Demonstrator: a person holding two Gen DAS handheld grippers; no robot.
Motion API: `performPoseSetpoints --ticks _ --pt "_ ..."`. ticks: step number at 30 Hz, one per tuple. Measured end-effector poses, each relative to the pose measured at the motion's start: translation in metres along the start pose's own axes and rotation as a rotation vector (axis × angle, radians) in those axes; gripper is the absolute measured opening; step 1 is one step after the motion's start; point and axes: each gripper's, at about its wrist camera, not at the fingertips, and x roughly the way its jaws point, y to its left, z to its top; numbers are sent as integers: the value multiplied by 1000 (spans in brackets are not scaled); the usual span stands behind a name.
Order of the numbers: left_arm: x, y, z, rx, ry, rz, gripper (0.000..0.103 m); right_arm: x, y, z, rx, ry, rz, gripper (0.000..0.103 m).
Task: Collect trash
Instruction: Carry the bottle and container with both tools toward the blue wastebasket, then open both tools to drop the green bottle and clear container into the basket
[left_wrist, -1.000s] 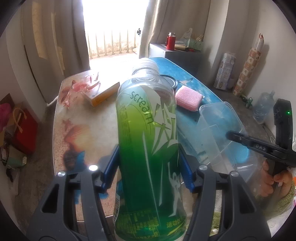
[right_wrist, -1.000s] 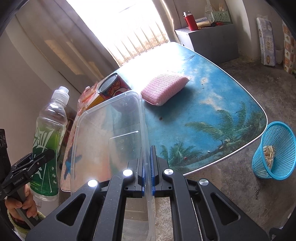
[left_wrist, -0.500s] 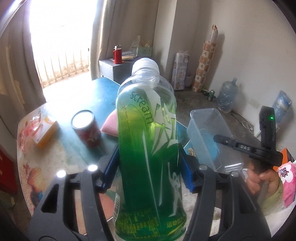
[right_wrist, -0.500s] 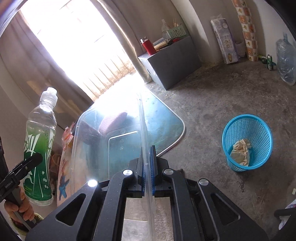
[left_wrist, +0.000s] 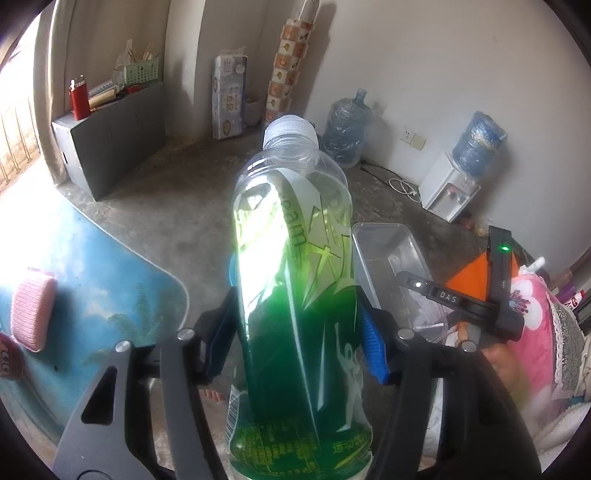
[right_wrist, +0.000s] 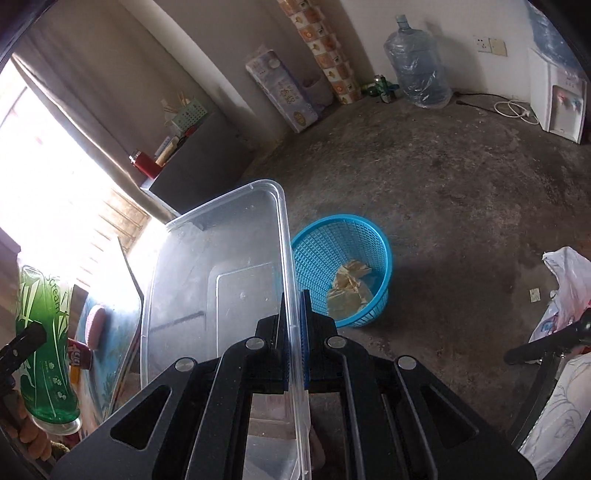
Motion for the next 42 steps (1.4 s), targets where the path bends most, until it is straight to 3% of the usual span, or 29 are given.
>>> performPoseSetpoints --ticks 6,9,14,20,24,26,29,31,34,42 --pt "122 23 3 -144 263 -115 57 42 -42 4 73 56 -66 5" --pt "177 39 -12 -230 381 -124 57 71 -56 8 95 96 -88 5" --pt "249 58 -23 -298 494 -65 57 122 -72 15 121 167 -127 5" --pt "322 78 -19 -353 601 -68 57 186 -85 31 109 234 -226 5" --pt "363 94 -12 -345 594 -31 60 225 -80 49 61 251 -284 5" --pt "376 101 -10 -338 565 -16 83 244 -74 57 24 257 -309 7" --pt "388 108 -10 -340 543 -6 83 274 -65 61 -56 292 -350 11" --pt "387 113 -14 -362 525 -12 83 288 -63 59 -86 309 -382 23" --pt "382 120 -17 -385 499 -18 83 292 -59 60 -108 296 -388 29" --pt "368 123 -10 -375 440 -12 83 289 -57 55 -139 297 -407 29"
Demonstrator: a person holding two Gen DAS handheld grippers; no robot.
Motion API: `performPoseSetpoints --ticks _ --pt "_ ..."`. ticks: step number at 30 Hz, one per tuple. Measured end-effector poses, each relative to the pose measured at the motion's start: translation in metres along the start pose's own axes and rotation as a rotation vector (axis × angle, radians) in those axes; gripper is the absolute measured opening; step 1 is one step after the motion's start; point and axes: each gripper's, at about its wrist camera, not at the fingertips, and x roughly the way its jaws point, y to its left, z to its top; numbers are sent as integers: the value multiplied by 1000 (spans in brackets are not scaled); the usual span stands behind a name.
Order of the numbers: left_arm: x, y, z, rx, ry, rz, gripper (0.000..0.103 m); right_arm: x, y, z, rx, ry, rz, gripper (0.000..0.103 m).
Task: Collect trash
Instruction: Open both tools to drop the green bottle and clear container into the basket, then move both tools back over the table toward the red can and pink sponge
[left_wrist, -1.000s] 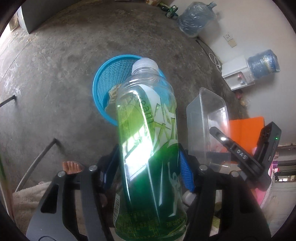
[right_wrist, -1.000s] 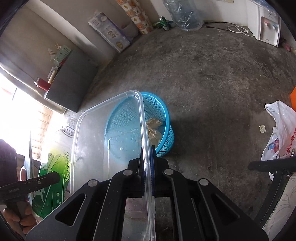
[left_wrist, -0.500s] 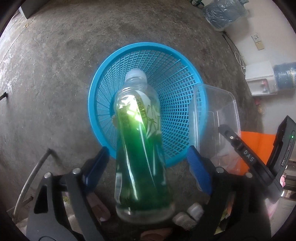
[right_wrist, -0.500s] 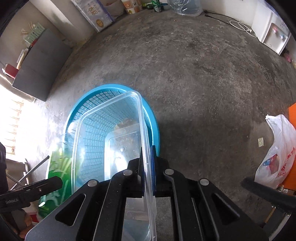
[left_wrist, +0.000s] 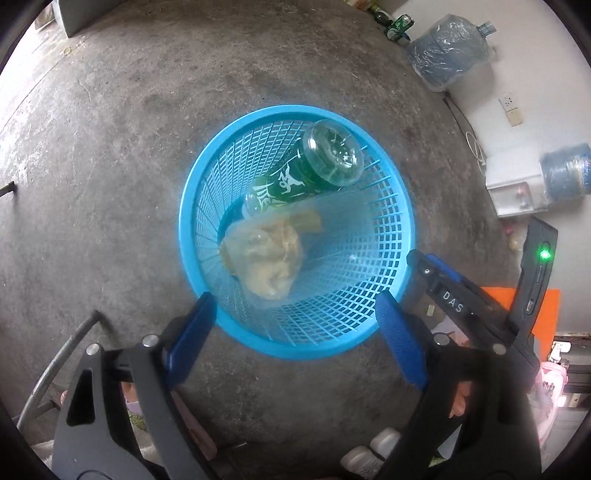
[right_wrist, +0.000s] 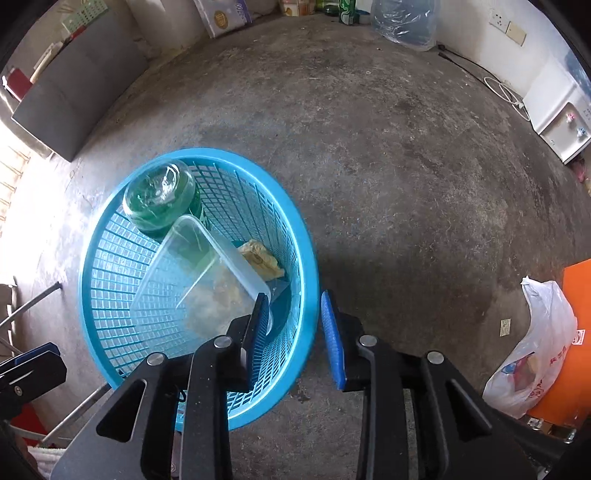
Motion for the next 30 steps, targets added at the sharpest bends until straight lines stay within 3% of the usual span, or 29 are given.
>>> performPoseSetpoints --ticks 7,14,17,19,22,30 --pt "-22 -7 -6 30 -52 5 83 -20 -14 -12 27 -23 24 29" --pt "-87 -42 -33 160 -185 -49 83 -73 -37 -39 98 -80 121 31" --pt "-129 -61 -60 235 -276 -83 83 -103 -43 -57 111 -116 163 44" --pt "-156 -72 -83 274 -362 -30 83 -122 -43 -67 100 -140 189 51" --pt "-191 -76 -117 307 -419 6 83 -153 -36 -79 56 -178 220 56" --pt "-268 -29 -191 167 -467 63 85 -245 2 -94 -71 -358 252 77"
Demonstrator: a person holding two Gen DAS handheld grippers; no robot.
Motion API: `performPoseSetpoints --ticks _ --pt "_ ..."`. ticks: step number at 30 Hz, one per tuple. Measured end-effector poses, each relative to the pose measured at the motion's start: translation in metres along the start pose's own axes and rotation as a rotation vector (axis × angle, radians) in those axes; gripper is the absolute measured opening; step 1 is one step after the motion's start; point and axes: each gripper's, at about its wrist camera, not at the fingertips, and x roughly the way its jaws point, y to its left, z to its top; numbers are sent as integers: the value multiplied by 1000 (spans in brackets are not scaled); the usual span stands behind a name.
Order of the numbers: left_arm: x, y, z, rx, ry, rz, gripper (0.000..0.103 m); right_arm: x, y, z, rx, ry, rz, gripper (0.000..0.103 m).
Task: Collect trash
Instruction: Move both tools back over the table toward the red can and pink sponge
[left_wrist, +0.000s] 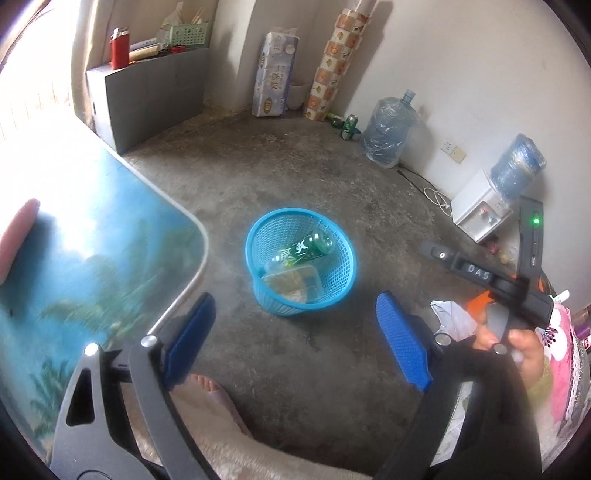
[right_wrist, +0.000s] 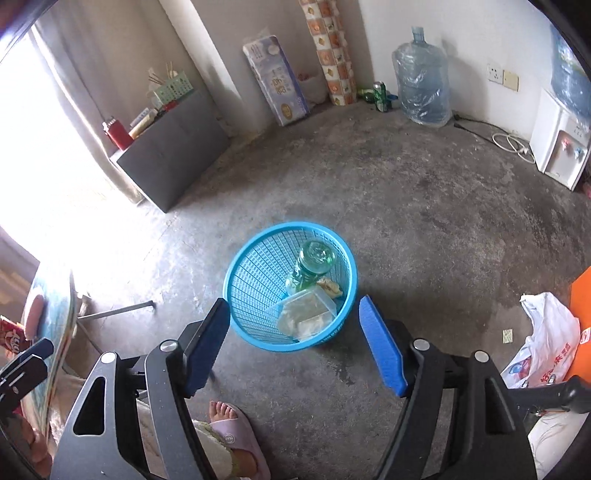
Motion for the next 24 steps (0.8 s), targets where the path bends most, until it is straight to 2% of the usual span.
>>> performPoseSetpoints --ticks 4,8,12,16,19,24 --pt "-42 32 -25 -67 0 20 86 -29 48 -2 -127 -63 -10 88" --pt "-87 61 -47 -108 -85 101 87 -48 102 -10 -247 -87 -11 96" --pt "-129 91 -65 -202 -198 153 91 -55 158 -18 -383 -84 1 96" --pt "-163 120 -84 -289 -318 270 94 -70 211 -27 -499 -114 50 96" --pt "-181 145 -93 -326 -326 333 94 -77 249 -34 -570 -128 73 96" --pt "-208 179 -109 -389 -377 393 94 -89 309 -49 -708 -179 57 96"
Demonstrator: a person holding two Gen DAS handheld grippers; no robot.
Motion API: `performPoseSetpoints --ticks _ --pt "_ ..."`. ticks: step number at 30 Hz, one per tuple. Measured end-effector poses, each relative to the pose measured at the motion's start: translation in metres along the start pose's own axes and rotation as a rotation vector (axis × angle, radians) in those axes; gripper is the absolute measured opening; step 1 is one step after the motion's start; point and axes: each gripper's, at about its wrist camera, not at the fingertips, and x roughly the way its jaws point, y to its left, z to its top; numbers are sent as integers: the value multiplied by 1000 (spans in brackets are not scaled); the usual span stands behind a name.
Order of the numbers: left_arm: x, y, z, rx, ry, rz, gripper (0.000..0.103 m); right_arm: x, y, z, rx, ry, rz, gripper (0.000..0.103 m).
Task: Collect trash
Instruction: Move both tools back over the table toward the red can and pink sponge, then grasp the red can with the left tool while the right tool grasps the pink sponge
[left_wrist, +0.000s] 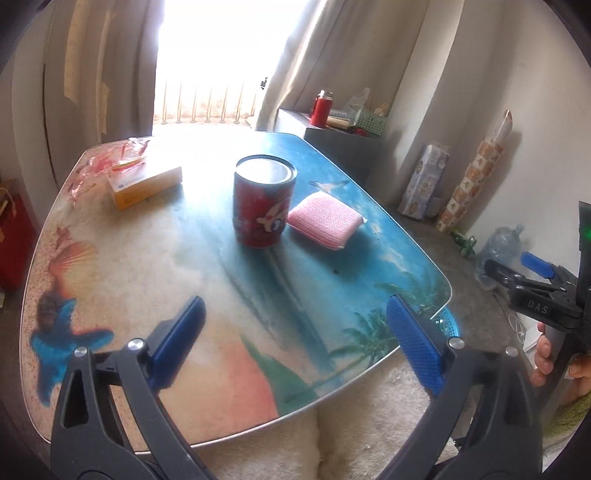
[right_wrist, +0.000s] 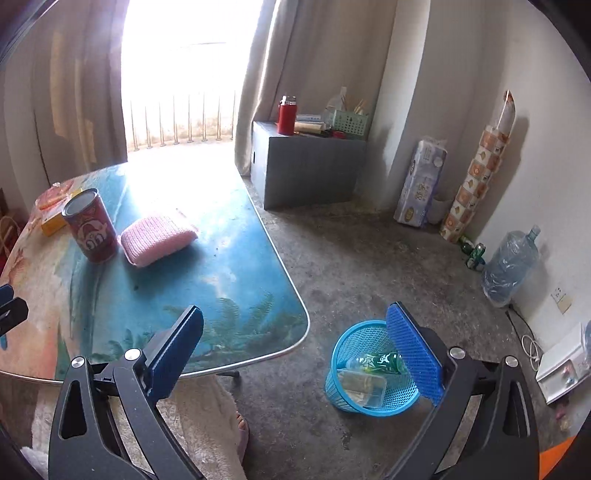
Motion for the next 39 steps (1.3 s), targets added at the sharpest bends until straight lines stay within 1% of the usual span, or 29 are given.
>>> performPoseSetpoints --ticks 2,4,6,8,10,12,15,17,19,22,26,29,30,32,34,36,39 --pt "-3 16 3 -29 -1 9 94 -1 20 9 -51 -19 -27 96" --pt "-2 31 5 -59 6 22 94 0 37 17 -84 -23 -16 96" --pt "-1 42 5 -86 -5 35 94 2 49 25 -85 -13 41 96" --pt "-2 53 4 -103 -22 42 94 8 54 34 -50 11 113 96" --pt "-4 61 4 -107 -35 33 94 18 57 42 5 45 176 96" --pt "-3 70 5 -110 -38 36 94 32 59 48 82 101 229 96" --pt "-2 81 5 -114 -42 32 94 64 55 59 243 232 329 96" --pt "-1 89 5 -124 -40 4 94 89 55 66 364 306 409 96" --pt "-1 93 5 -130 -38 -20 94 112 63 71 434 370 449 96" --pt "0 99 5 -123 -35 -24 94 139 83 82 448 429 439 96" --pt "-2 106 6 -119 -43 -26 94 170 109 90 424 482 358 96" --pt "-2 112 8 -120 -39 -15 94 189 118 91 426 517 311 96" --pt "-2 114 8 -121 -37 -10 94 193 121 92 415 521 294 96" --pt "-1 120 9 -125 -37 -2 94 198 124 95 410 504 292 96" --pt "-1 124 9 -134 -35 2 94 202 126 101 370 503 252 96" --pt "-2 128 10 -143 -35 -3 94 206 128 103 339 496 255 96" --pt "-3 131 12 -145 -41 -12 94 212 129 102 298 503 272 91"
